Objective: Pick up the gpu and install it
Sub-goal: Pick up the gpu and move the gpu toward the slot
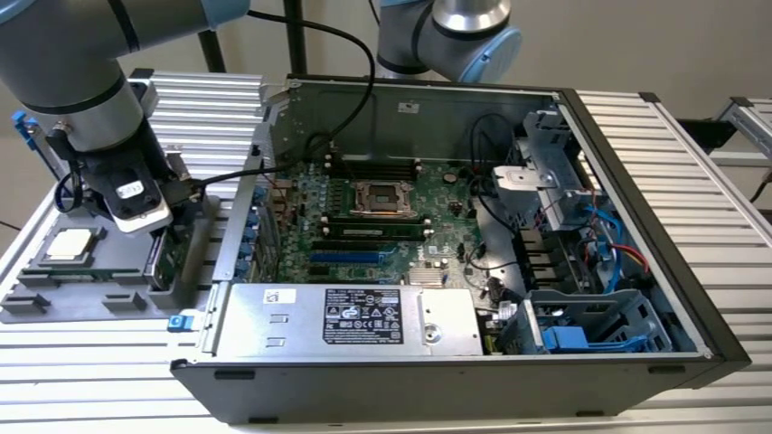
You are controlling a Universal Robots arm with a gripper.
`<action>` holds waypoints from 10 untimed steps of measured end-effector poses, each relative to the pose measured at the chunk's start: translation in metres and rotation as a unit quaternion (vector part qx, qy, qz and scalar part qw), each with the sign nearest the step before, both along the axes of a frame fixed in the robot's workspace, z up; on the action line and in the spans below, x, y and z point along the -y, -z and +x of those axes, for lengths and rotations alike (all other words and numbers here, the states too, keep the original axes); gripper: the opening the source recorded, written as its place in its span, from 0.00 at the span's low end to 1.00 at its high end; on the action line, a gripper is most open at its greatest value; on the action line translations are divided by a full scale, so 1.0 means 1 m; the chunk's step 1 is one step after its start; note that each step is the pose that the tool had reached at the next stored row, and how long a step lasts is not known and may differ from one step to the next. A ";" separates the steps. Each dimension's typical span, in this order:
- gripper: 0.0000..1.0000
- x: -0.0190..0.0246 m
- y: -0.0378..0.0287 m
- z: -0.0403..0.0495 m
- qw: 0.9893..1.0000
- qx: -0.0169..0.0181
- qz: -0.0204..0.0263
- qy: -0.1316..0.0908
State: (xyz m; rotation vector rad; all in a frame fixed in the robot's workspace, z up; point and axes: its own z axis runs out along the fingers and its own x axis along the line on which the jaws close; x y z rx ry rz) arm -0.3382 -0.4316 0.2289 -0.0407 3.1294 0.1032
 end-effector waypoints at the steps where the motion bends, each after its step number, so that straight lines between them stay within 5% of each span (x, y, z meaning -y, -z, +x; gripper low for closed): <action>1: 0.00 0.0000 0.0000 0.0000 1.000 0.000 0.000 0.000; 10: 0.00 0.0000 -0.0015 0.0000 1.000 0.000 0.000 0.000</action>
